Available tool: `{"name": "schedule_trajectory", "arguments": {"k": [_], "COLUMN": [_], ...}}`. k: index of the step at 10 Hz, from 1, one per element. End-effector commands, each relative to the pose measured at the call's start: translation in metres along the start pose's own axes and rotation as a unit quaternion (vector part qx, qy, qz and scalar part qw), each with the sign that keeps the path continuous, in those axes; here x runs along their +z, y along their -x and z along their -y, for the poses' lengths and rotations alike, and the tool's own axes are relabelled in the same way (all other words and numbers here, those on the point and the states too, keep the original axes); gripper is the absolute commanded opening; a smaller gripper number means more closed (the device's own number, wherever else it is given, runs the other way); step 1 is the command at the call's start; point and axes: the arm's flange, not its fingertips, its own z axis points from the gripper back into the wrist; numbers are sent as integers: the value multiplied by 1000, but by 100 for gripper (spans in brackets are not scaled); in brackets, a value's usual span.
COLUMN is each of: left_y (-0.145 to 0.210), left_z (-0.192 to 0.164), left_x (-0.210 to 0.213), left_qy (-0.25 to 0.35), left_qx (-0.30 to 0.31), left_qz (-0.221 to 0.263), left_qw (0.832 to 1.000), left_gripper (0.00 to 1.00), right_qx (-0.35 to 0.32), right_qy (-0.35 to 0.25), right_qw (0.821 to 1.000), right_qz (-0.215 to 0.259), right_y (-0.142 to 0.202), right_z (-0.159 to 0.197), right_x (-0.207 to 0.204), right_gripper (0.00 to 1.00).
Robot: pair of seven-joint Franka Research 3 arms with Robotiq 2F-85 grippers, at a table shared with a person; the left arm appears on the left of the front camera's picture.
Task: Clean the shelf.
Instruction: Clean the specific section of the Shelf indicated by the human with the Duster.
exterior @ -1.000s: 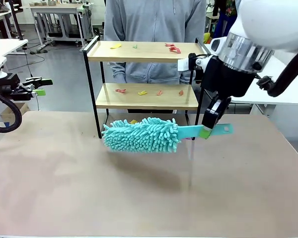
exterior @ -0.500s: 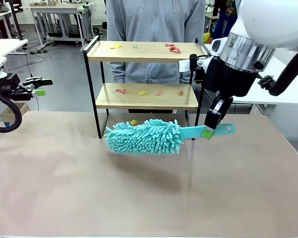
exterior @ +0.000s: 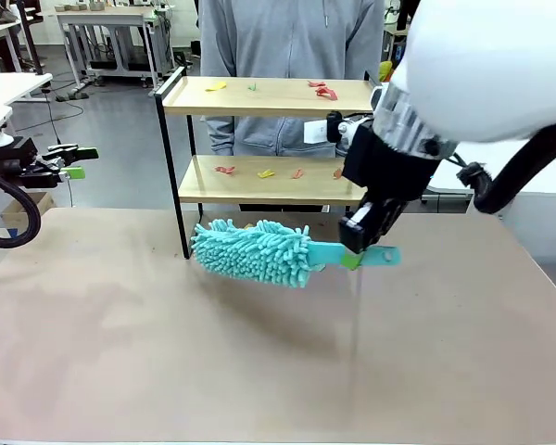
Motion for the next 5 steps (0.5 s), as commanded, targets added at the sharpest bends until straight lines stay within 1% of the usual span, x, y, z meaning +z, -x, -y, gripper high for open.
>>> {"name": "schedule_trajectory", "arguments": {"k": [1, 2, 3, 4, 5], "left_y": [-3, -3, -3, -3, -3], "left_z": [1, 1, 1, 1, 1], "left_x": [0, 0, 0, 0, 0], "left_qy": [-1, -1, -1, -1, -1], "left_qx": [-6, -6, -6, -6, -6], "left_qz": [2, 2, 2, 2, 2], "left_qw": [1000, 1000, 1000, 1000, 1000], "left_gripper": [100, 100, 100, 100, 100], "right_qx": [-59, -62, -35, -45, -45], "right_qy": [25, 30, 19, 15, 15], "right_qw": [998, 997, 999, 999, 999], "right_qz": [24, 17, -3, 12, 12], "right_y": [-3, -5, -3, -2, -2], "right_z": [-19, -29, -35, -21, -21], "right_x": [-14, -19, -19, -11, -11], "right_gripper": [13, 13, 13, 13, 13]}}
